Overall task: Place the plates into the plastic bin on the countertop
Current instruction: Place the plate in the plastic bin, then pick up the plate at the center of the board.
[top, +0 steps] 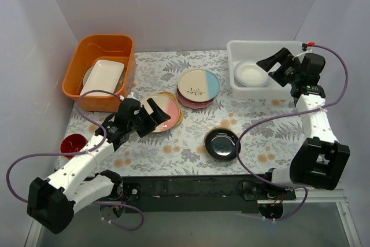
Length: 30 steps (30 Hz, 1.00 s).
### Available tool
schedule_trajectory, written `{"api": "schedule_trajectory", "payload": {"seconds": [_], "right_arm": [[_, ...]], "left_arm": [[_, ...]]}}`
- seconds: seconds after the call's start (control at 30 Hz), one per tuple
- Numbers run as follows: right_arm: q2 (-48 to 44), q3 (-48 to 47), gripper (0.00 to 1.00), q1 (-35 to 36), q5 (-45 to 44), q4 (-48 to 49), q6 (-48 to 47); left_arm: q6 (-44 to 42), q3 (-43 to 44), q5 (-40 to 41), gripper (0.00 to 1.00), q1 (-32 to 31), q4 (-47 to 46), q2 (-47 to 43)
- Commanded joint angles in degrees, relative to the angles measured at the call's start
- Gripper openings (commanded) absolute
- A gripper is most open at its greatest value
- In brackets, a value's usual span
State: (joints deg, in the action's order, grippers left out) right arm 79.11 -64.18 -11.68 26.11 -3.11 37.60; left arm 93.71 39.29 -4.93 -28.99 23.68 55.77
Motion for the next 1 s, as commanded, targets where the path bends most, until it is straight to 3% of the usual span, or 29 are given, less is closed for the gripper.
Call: {"api": "schedule_trajectory", "payload": {"seconds": [0.0, 0.43, 0.97], "right_arm": [[-4.40, 1.78, 0.98, 3.85, 0.96, -2.68, -3.68], [-10.81, 5.56, 0.97, 25.46, -8.09, -6.46, -4.21], [-12.14, 15.40, 0.96, 39.19, -8.27, -1.99, 0.71]], "left_arm": [[1.65, 1.15, 3.79, 0.98, -0.19, 3.74, -2.59], [1.74, 0.18, 3.88, 0.98, -0.10, 6.73, -1.89], [5.60, -6.24, 3.26, 0.95, -0.10, 4.70, -0.22]]}}
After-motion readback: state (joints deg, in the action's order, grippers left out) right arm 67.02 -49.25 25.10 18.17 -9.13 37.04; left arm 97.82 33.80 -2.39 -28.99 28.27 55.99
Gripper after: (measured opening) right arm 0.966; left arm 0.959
